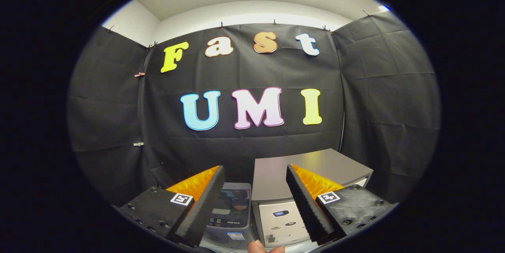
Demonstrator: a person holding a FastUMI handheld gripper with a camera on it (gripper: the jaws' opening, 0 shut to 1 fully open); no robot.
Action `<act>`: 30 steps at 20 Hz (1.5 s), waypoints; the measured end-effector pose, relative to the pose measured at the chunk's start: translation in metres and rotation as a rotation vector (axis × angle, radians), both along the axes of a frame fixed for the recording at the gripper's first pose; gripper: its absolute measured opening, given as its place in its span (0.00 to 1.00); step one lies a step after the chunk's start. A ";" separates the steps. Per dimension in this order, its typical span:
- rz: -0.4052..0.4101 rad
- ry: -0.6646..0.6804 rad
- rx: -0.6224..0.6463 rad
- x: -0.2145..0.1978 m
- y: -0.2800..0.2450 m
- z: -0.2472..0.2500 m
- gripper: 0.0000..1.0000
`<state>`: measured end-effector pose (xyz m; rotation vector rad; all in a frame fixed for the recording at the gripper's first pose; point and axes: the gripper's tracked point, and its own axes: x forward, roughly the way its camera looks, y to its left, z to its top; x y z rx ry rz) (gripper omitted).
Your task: Put the clothes into the washing machine and then close the washing machine lid.
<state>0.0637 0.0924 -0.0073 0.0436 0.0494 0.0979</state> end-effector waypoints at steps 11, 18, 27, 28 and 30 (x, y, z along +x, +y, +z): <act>-0.033 -0.035 -0.010 -0.028 -0.025 0.010 0.99; -0.007 -0.047 -0.041 -0.039 -0.012 0.013 0.99; -0.007 -0.051 -0.039 -0.048 -0.012 0.015 0.99; -0.007 -0.054 -0.038 -0.048 -0.013 0.016 0.99; -0.010 -0.057 -0.039 -0.049 -0.015 0.017 0.99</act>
